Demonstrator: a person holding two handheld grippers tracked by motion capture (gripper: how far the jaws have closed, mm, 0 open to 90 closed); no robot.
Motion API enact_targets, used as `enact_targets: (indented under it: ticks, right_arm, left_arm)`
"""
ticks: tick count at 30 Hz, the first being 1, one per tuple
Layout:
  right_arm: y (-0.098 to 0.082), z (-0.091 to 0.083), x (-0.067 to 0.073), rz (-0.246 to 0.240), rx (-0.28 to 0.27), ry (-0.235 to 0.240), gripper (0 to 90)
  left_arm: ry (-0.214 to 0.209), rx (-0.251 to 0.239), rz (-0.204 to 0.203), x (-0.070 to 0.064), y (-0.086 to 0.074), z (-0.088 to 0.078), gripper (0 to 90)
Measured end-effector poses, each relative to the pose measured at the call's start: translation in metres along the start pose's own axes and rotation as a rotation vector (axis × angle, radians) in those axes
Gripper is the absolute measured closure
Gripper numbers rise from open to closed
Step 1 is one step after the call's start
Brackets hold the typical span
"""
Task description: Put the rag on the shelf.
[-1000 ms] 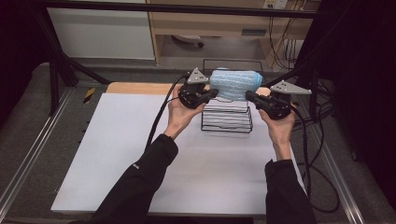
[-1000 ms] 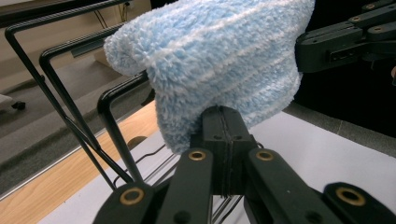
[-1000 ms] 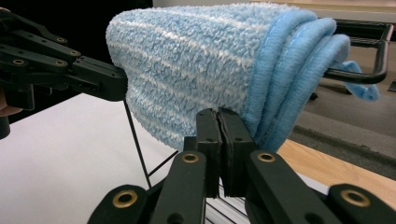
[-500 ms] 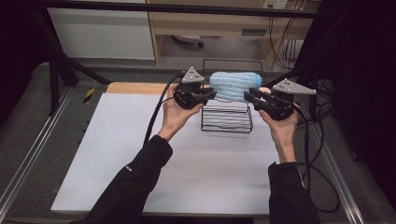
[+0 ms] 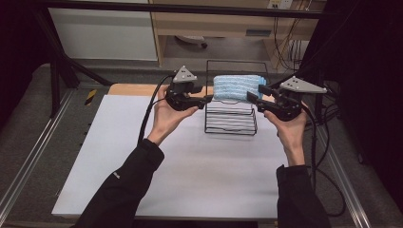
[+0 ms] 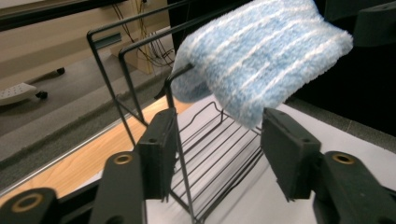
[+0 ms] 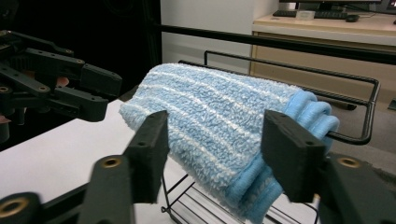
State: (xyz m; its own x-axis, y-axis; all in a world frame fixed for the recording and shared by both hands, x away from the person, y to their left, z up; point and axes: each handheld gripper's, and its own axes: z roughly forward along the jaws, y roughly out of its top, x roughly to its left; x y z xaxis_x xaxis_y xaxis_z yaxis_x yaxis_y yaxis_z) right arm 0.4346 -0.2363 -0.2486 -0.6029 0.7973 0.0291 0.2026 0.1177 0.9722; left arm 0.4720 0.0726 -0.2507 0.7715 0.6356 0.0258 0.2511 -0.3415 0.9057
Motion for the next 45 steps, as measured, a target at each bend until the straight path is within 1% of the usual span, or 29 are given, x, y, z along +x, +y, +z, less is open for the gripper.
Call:
enact_targets:
  ticks: [2,5,8,10,12,16,18,20,22,24,27,30,32,34,37,39,40,42,43,45]
  right_arm:
    - [0.0,-0.002,0.001,0.0,0.002,0.003,37.1]
    - [-0.001,-0.006,0.002,0.001,-0.005,-0.003,27.6]
    - [-0.002,-0.01,0.002,0.007,-0.01,-0.003,20.6]
    - [-0.005,-0.013,0.003,0.011,-0.001,-0.002,15.8]
    - [-0.009,-0.016,0.003,0.005,0.001,-0.011,13.0]
    - [-0.017,-0.019,0.003,0.013,0.004,-0.003,9.2]
    - [-0.023,-0.021,0.004,0.022,0.005,0.004,8.0]
    - [-0.028,-0.021,0.005,0.02,0.011,0.01,7.0]
    - [-0.035,-0.021,0.006,0.017,0.017,0.016,5.7]
    - [-0.043,-0.021,0.008,0.024,0.034,0.026,4.7]
    - [-0.054,-0.021,0.011,0.021,0.065,0.038,3.5]
    - [-0.065,-0.02,0.014,0.026,0.089,0.046,2.5]
    - [-0.072,-0.02,0.016,0.033,0.11,0.053,2.0]
    - [-0.081,-0.019,0.019,0.029,0.132,0.059,0.9]
    - [-0.095,-0.018,0.022,0.037,0.153,0.072,0.7]
    - [-0.105,-0.018,0.024,0.044,0.172,0.08,0.7]
    - [-0.11,-0.018,0.024,0.04,0.179,0.083,0.7]
    - [-0.12,-0.018,0.024,0.04,0.199,0.074,0.7]
    - [-0.125,-0.019,0.024,0.048,0.206,0.072,0.7]
    - [-0.134,-0.021,0.022,0.061,0.213,0.085,0.7]
  left_arm:
    - [0.006,0.004,-0.002,0.001,-0.004,-0.004,42.5]
    - [0.002,0.011,-0.007,0.003,-0.011,-0.01,38.5]
    - [0.008,0.033,-0.006,0.005,-0.02,-0.016,34.8]
    - [0.015,0.049,0.001,0.006,-0.027,-0.021,32.2]
    - [0.015,0.059,-0.001,0.007,-0.034,-0.024,30.1]
    - [0.017,0.08,-0.007,0.009,-0.053,-0.035,26.5]
    - [0.019,0.088,-0.013,0.011,-0.063,-0.04,24.4]
    - [0.023,0.09,-0.02,0.012,-0.072,-0.045,22.2]
    - [0.029,0.095,-0.033,0.015,-0.085,-0.051,20.3]
    - [0.037,0.098,-0.043,0.017,-0.096,-0.055,18.1]
    - [0.05,0.112,-0.057,0.021,-0.117,-0.063,14.3]
    - [0.061,0.123,-0.08,0.025,-0.135,-0.071,11.1]
    - [0.073,0.127,-0.095,0.027,-0.148,-0.076,9.9]
    - [0.086,0.131,-0.101,0.027,-0.16,-0.08,9.5]
    - [0.097,0.138,-0.112,0.029,-0.178,-0.087,9.4]
    - [0.099,0.135,-0.129,0.03,-0.189,-0.091,9.5]
    - [0.104,0.138,-0.136,0.031,-0.194,-0.094,9.4]
    - [0.115,0.138,-0.14,0.033,-0.203,-0.099,9.5]
    - [0.117,0.134,-0.146,0.034,-0.208,-0.101,9.5]
    - [0.114,0.127,-0.155,0.035,-0.218,-0.105,9.6]
